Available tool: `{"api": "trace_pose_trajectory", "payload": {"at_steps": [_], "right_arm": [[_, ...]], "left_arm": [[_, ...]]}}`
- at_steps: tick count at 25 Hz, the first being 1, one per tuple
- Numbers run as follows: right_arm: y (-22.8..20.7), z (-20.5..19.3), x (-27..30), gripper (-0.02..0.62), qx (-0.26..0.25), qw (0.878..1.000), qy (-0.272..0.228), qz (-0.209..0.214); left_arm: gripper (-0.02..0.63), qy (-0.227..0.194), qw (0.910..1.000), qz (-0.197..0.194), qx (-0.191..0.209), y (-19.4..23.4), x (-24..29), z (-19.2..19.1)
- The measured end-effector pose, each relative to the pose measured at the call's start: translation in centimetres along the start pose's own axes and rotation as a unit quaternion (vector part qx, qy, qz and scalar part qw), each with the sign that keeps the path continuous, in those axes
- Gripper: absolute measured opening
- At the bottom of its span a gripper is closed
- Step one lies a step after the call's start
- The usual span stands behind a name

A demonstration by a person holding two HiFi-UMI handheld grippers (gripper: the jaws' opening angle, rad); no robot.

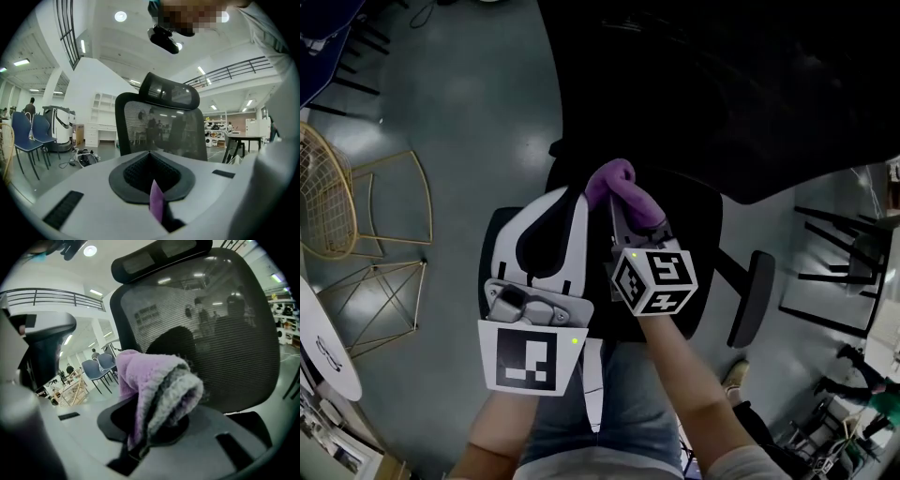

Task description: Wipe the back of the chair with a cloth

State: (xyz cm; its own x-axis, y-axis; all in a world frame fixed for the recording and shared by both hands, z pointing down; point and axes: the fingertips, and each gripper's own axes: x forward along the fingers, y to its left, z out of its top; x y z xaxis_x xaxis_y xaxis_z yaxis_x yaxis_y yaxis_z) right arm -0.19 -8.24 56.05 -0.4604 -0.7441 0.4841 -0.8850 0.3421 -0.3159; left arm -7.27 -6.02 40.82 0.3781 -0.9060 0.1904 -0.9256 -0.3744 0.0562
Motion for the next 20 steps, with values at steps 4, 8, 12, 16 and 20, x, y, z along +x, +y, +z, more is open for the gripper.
{"api": "trace_pose_trajectory", "payload": {"at_steps": [4,8,12,16,20], "right_arm": [[-1.0,2.1,-3.6,0.055,-0.002,1.0,-0.013,-0.001],[-1.8,4.7,-7.0,0.055,-0.008,0.999,-0.031,-0.006],[-1.5,7.4,-10.3,0.055,-0.012,0.999,-0.048,-0.005],[-1.3,10.3,-13.0,0.055,-0.018,0.997,-0.069,-0.002],[-0.7,12.5,-15.2,0.055,-0.031,0.996,-0.087,0.002]], "left_arm": [[0.014,-0.002,0.9998,-0.018,0.009,-2.6,0.3,1.5],[0.014,-0.012,0.9988,-0.041,0.026,-5.4,0.8,3.7],[0.014,-0.015,0.9978,-0.055,0.032,-7.5,0.3,5.8],[0.014,-0.023,0.9968,-0.066,0.04,-9.3,-0.2,8.0],[0.014,-0.032,0.9957,-0.071,0.05,-10.3,-0.5,10.0]]}}
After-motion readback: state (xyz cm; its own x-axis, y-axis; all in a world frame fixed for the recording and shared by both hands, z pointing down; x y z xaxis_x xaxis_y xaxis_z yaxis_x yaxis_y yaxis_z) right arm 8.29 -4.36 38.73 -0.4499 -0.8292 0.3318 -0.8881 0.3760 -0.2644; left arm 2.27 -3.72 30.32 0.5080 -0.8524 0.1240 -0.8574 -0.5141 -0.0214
